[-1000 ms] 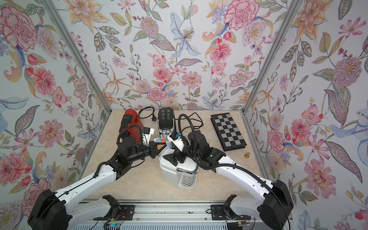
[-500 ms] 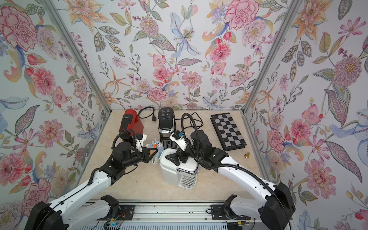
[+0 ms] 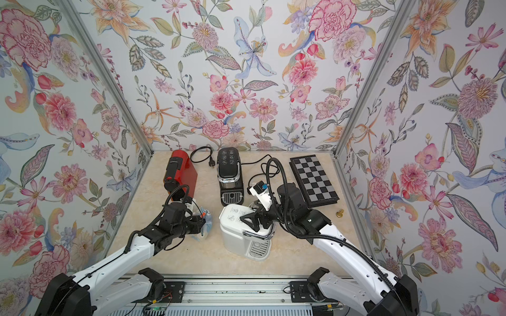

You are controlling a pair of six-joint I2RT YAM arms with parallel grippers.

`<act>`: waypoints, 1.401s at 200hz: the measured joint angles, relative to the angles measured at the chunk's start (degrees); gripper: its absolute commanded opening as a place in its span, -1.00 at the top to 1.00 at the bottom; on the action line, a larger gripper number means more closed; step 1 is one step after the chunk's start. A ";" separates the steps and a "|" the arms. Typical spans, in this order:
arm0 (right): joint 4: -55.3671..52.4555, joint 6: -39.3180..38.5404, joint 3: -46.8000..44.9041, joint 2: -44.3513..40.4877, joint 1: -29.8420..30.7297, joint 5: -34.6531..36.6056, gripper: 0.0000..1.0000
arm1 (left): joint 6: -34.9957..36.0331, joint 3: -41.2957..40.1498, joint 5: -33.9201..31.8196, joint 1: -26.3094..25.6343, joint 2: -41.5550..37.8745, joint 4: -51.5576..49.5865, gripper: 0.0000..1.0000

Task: Wipe the surface of a coffee machine
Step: Place the cleaning item at the center of the board.

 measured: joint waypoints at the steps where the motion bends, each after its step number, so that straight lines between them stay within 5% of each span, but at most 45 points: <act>1: 0.00 0.07 -0.02 -0.04 -0.04 0.00 -0.99 | 0.00 0.00 -0.13 0.00 0.00 -0.13 1.00; 9: -0.17 0.46 -0.26 -0.44 -0.59 0.02 -0.99 | -0.11 0.00 -1.36 0.00 0.00 -1.18 0.90; 23: -0.59 1.16 -0.33 -0.79 -1.20 0.20 -0.99 | -0.31 -0.07 -2.75 0.00 -0.09 -2.14 0.09; 36: -0.52 1.90 -0.63 -0.96 -1.27 0.22 -0.99 | -0.83 -0.28 -3.28 0.00 -0.61 -2.16 -0.29; 51: -0.50 2.56 -1.09 -1.57 -1.27 0.31 -0.99 | -1.31 -0.63 -2.84 -0.02 -2.32 -1.53 -0.96; 158: -2.45 3.82 -0.22 -0.96 -1.73 -2.14 -0.99 | -1.03 12.04 -2.19 -0.02 -12.13 -7.19 -0.98; 231: -7.06 -0.17 5.35 2.84 5.81 2.91 -0.99 | -2.58 2.82 -0.02 0.98 -10.34 -6.01 -0.98; 280: -8.31 -0.79 8.13 5.03 11.61 8.70 -0.99 | -4.42 -3.41 4.63 9.33 -3.91 6.69 -0.98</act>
